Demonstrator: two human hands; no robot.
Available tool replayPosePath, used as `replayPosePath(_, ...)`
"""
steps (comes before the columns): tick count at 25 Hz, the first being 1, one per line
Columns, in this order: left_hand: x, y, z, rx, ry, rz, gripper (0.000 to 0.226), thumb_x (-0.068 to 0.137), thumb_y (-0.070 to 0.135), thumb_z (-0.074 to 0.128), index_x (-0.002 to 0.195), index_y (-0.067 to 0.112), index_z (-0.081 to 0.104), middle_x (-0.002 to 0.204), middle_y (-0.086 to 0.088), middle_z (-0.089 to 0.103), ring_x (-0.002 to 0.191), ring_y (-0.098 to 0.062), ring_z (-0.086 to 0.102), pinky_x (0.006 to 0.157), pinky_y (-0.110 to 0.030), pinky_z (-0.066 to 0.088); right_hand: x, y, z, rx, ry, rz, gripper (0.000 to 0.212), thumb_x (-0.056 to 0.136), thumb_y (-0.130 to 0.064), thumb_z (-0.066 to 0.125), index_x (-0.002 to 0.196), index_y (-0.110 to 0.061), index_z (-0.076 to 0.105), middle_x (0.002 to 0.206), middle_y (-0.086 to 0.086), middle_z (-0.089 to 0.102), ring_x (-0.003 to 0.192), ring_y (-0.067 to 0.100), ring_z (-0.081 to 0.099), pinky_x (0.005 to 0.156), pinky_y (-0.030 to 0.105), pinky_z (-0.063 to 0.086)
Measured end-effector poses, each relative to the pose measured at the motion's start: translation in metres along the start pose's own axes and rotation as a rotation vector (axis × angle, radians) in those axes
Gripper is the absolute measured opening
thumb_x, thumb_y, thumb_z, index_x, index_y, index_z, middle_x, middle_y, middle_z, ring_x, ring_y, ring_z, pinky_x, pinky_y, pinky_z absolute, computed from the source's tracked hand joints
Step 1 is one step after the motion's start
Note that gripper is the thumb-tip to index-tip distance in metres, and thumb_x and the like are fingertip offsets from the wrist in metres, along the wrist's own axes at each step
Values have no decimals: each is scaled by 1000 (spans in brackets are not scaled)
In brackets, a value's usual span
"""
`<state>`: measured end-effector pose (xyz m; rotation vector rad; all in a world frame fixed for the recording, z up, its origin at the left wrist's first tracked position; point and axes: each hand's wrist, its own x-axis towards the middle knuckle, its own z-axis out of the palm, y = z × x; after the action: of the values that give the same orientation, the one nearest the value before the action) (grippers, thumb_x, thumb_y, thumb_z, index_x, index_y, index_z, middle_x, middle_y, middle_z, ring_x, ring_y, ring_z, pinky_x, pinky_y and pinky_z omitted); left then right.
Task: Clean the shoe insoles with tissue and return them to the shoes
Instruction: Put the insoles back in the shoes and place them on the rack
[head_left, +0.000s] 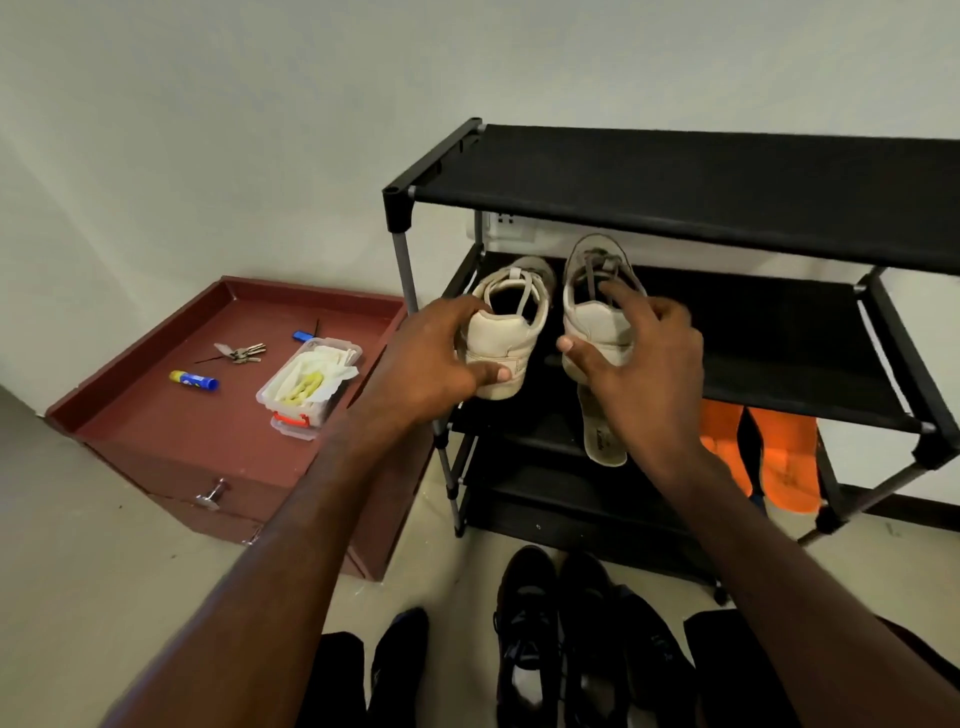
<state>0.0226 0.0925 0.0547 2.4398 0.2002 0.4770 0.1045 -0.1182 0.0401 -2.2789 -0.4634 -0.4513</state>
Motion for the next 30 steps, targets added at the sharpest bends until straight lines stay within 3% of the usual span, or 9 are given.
replayPosePath(3,2,6,10,-11,99,-33,52,77,29,92,119,24,62,111,9,66,97,-10,62,76,-23,49,9,8,6,66,-69,4,56,85,-31,81,138,-35,60,147,7,50,128,28,55,101,45,51)
replayPosePath(6,7,10,25,54,144,-45,56,78,32,90,122,21,59,115,6,63,99,-11,58,75,-20,41,19,9,6,137,38,48,43,84,-17,82,124,-27,71,138,2,59,120,21,61,101,43,51)
replayPosePath(9,15,12,37,65,189,-34,58,80,29,89,127,19,57,121,4,60,104,-9,55,84,-25,44,19,3,11,155,84,55,40,84,-17,83,123,-23,74,131,-1,64,113,16,63,92,25,44)
replayPosePath(13,21,5,46,29,248,-37,55,82,23,86,127,18,54,122,3,60,106,-11,56,85,-28,50,21,-3,21,128,71,-5,40,88,-20,79,127,-24,71,130,-4,63,112,14,63,87,20,35)
replayPosePath(16,27,0,50,46,255,-29,55,82,21,85,128,18,54,125,0,60,111,-16,58,91,-38,55,23,1,23,113,60,-23,41,89,-21,78,129,-25,70,131,-4,63,114,16,64,87,23,41)
replayPosePath(21,36,-13,40,-26,168,-59,60,85,21,85,137,23,55,135,2,60,121,-17,57,101,-43,55,23,7,27,147,62,-73,45,88,-20,79,131,-26,68,131,-2,63,115,17,63,94,34,51)
replayPosePath(25,27,-12,43,-39,184,-36,77,87,22,83,151,27,40,148,-2,50,136,-19,49,111,-42,49,23,14,29,166,33,-81,53,86,-23,81,136,-28,63,138,1,57,120,19,60,96,39,54)
replayPosePath(28,12,2,44,11,405,76,60,94,31,73,145,17,45,140,-5,51,129,-18,50,102,-29,45,13,15,27,91,41,-84,65,86,-25,80,144,-22,50,144,8,46,127,25,51,101,38,50)
replayPosePath(30,-6,15,46,35,496,182,39,99,30,68,131,12,56,125,-5,58,114,-18,56,90,-27,48,1,12,20,47,118,-107,58,89,-22,75,141,-17,50,141,10,47,125,25,48,97,35,48)
